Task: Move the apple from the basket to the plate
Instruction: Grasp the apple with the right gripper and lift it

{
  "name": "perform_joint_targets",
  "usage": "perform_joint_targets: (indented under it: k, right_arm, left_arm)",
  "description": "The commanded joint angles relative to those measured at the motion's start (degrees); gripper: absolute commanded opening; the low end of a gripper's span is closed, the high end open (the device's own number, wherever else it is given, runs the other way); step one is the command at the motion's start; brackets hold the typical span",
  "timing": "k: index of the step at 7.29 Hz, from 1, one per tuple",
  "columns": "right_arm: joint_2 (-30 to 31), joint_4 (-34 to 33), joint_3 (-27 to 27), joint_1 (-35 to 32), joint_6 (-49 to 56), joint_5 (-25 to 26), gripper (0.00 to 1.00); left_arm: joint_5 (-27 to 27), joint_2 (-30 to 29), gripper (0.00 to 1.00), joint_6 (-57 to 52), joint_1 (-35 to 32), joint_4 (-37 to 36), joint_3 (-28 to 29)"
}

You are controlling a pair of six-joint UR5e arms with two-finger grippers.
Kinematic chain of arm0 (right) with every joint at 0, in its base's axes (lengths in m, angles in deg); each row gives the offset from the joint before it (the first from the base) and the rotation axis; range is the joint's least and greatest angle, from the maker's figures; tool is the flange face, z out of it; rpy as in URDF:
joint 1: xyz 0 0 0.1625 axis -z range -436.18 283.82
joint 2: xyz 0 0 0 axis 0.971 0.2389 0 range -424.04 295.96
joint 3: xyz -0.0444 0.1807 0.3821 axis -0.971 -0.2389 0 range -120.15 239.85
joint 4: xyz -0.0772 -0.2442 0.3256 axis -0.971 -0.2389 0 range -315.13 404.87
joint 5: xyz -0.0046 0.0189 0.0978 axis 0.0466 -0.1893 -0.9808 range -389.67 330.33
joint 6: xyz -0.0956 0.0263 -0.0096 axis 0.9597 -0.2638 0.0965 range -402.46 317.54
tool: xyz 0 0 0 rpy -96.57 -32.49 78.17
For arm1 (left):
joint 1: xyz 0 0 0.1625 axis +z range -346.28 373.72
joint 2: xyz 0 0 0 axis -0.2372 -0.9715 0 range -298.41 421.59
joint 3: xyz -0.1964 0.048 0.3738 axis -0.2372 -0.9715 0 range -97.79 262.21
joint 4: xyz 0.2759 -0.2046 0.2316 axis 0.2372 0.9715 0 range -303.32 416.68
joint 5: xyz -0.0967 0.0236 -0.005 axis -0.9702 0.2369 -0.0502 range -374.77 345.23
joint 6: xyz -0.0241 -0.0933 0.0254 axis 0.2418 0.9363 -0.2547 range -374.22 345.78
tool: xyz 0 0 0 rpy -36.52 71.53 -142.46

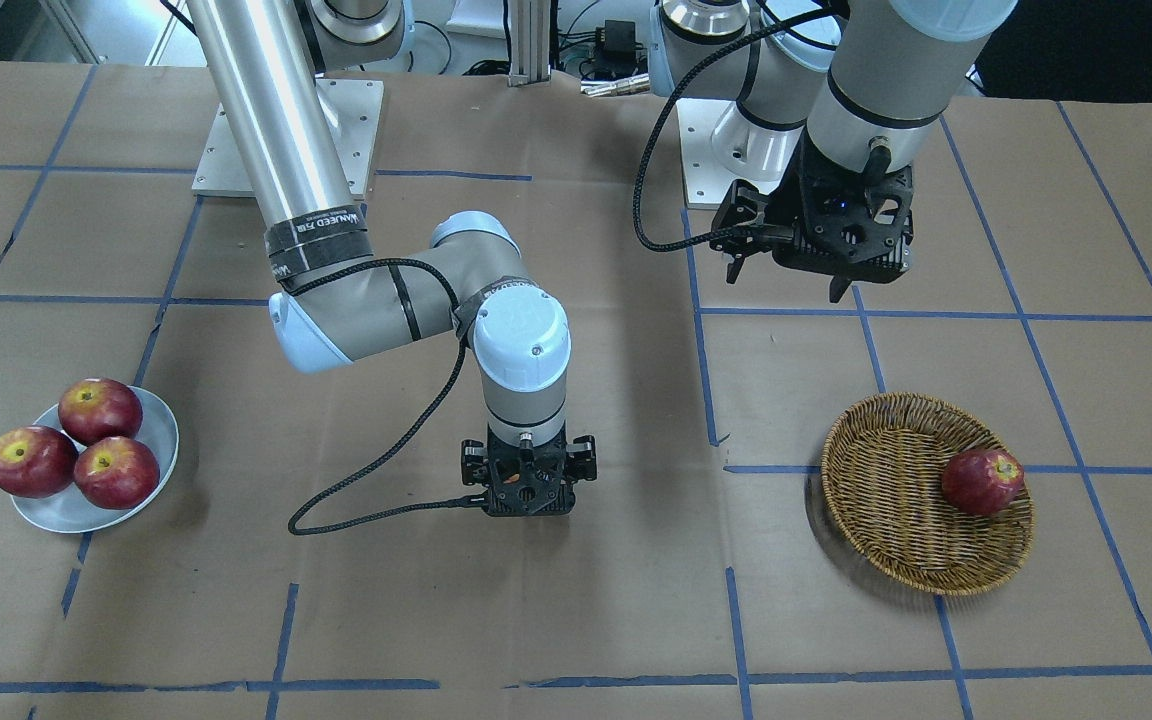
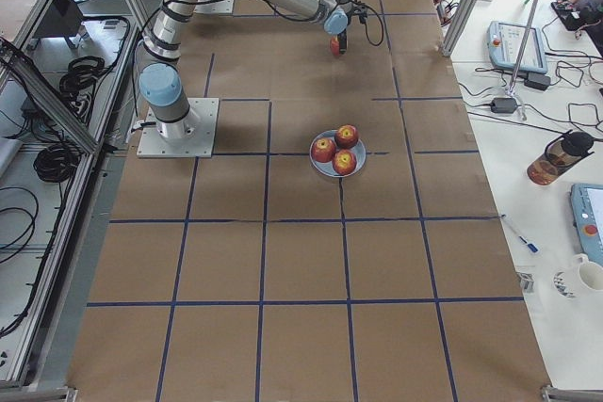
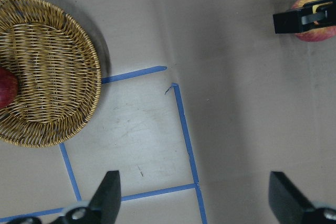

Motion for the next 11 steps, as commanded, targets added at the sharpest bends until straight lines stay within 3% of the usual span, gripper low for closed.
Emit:
perform_joint_targets:
  k: [1,3,6,9,11]
  right_arm:
    - [0.34,0.42,0.59,0.11,0.0,0.04,0.56]
    - [0.96,0.25,0.24,0.46,0.35,0.13,0.49]
    - [7.26,2.51,0.24,5.09,1.22,0.48,0.5]
    - [17.36,13.67,2.42,16.77,16.64,0.13,0.5]
    - [22.3,13.52,9.26,28.35,34.18,-0.13,0.5]
  left_arm:
    - [0.0,-0.03,0.99,0.07,0.04,0.0,-0.01]
    - [-0.09,0.06,0.99,0.07,0.04,0.0,-0.01]
    - [-0.09,-0.03,0.99,0.07,0.04,0.0,-0.01]
    - [-0.53,-0.11,0.99,0.07,0.04,0.0,-0.09]
    - [-0.53,-0.11,0.99,0.07,0.04,0.09,-0.09]
